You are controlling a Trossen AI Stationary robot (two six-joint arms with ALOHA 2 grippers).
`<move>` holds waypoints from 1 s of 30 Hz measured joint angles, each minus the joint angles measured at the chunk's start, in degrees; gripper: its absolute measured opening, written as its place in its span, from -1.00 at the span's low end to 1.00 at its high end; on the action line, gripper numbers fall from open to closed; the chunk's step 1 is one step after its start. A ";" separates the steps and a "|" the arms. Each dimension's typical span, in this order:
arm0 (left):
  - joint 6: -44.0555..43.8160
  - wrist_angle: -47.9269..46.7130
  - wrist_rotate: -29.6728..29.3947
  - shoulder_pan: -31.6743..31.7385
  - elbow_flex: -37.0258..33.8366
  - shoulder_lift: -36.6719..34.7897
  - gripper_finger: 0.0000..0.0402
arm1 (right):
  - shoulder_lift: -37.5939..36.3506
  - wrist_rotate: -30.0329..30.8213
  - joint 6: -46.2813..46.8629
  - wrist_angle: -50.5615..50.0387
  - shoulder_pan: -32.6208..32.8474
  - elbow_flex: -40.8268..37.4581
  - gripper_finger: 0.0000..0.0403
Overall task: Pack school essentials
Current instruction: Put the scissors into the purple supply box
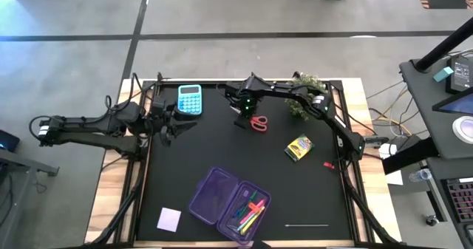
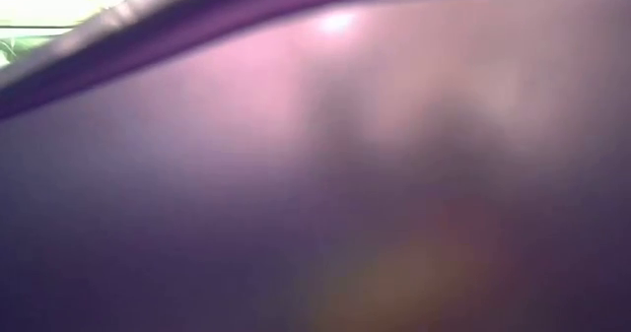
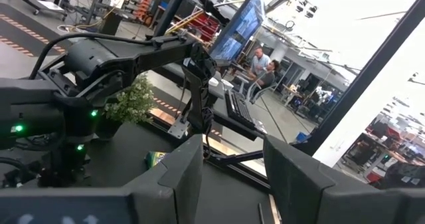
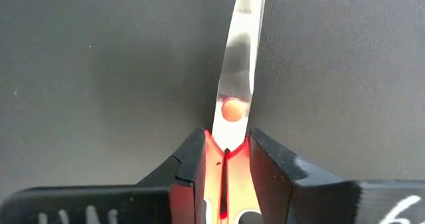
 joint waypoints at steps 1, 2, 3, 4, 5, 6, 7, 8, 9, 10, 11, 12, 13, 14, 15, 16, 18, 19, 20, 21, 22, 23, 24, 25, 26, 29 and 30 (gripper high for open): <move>0.00 -0.02 0.00 0.01 0.00 0.06 -0.30 | -0.01 0.04 0.00 0.02 0.00 0.00 -0.61; 0.01 -0.45 -0.01 0.02 0.00 0.03 -0.30 | -0.02 0.03 0.00 0.04 0.00 0.02 -0.61; 0.02 -1.38 -0.02 0.02 -0.01 -0.03 -0.30 | -0.06 0.02 0.00 0.05 0.00 0.02 -0.61; 0.02 -1.99 -0.03 0.02 -0.04 0.02 -0.30 | -0.07 0.02 0.00 0.11 0.00 0.03 -0.60; 0.02 -2.36 -0.05 0.02 -0.04 0.26 -0.30 | -0.10 0.02 0.00 0.17 0.00 0.04 -0.60; 0.00 -2.88 -0.21 0.02 -0.04 0.46 -0.30 | -0.10 0.02 0.00 0.28 0.00 0.07 -0.59; -0.02 -3.23 -0.28 0.02 -0.06 0.69 -0.30 | -0.10 0.02 0.00 0.36 0.00 0.07 -0.59; -0.02 -3.29 -0.26 0.02 -0.07 0.99 -0.30 | -0.10 0.02 0.00 0.37 0.00 0.07 -0.59; -0.02 -3.16 -0.26 0.02 -0.07 1.32 -0.30 | -0.10 0.02 0.00 0.46 0.00 0.02 -0.59; -0.01 -3.10 -0.27 0.02 -0.07 1.53 -0.30 | -0.12 0.02 0.01 0.63 0.00 -0.15 -0.60; -0.02 -3.13 -0.26 0.02 -0.07 1.62 -0.30 | -0.14 0.02 0.08 0.63 0.00 -0.34 -0.61; -0.02 -3.09 -0.26 0.02 -0.07 1.69 -0.30 | -0.17 0.02 0.25 0.63 0.00 -0.62 -0.61; -0.02 -2.99 -0.26 0.02 -0.07 1.72 -0.30 | -0.21 0.02 0.38 0.82 0.00 -1.01 -0.61; -0.02 -2.94 -0.26 0.02 -0.07 1.67 -0.30 | -0.21 0.02 0.45 1.04 0.00 -1.42 -0.61; -0.02 -2.97 -0.26 0.02 -0.07 1.61 -0.30 | -0.21 0.02 0.57 1.21 0.00 -1.88 -0.60; -0.02 -2.96 -0.26 0.02 -0.07 1.57 -0.30 | -0.21 -0.01 0.78 1.39 0.00 -2.44 -0.59; -0.02 -2.92 -0.26 0.02 -0.07 1.51 -0.30 | -0.40 -0.05 0.94 2.13 0.00 -3.59 -0.57; -0.02 -2.91 -0.26 0.02 -0.07 1.42 -0.30 | -0.53 -0.07 1.01 2.62 0.00 -4.20 -0.56; -0.03 -2.95 -0.26 0.02 -0.07 1.36 -0.30 | -0.64 -0.07 1.27 3.19 0.00 -4.97 -0.55; -0.03 -2.89 -0.26 0.02 -0.07 1.30 -0.30 | -0.73 -0.09 1.70 4.08 0.00 -5.79 -0.54; -0.04 -2.89 -0.26 0.02 -0.07 1.28 -0.30 | -0.80 -0.11 2.05 4.80 0.00 -6.56 -0.53; -0.04 -2.89 -0.26 0.02 -0.07 1.28 -0.30 | -0.85 -0.12 2.39 5.45 0.00 -7.23 -0.52; -0.04 -2.90 -0.26 0.02 -0.07 1.28 -0.30 | -0.86 -0.12 2.48 5.89 0.00 -7.85 -0.51; -0.04 -2.93 -0.26 0.02 -0.07 1.28 -0.30 | -0.86 -0.10 2.45 6.75 0.00 -8.56 -0.50; -0.04 -2.91 -0.26 0.02 -0.07 1.23 -0.30 | -0.86 -0.10 2.43 7.71 0.00 -9.44 -0.49; -0.07 -2.89 -0.26 0.02 -0.07 1.17 -0.30 | -0.79 -0.09 2.54 9.49 0.00 -11.26 -0.49; -0.07 -2.91 -0.26 0.02 -0.07 1.17 -0.30 | -0.75 -0.07 2.54 9.80 0.00 -11.67 -0.51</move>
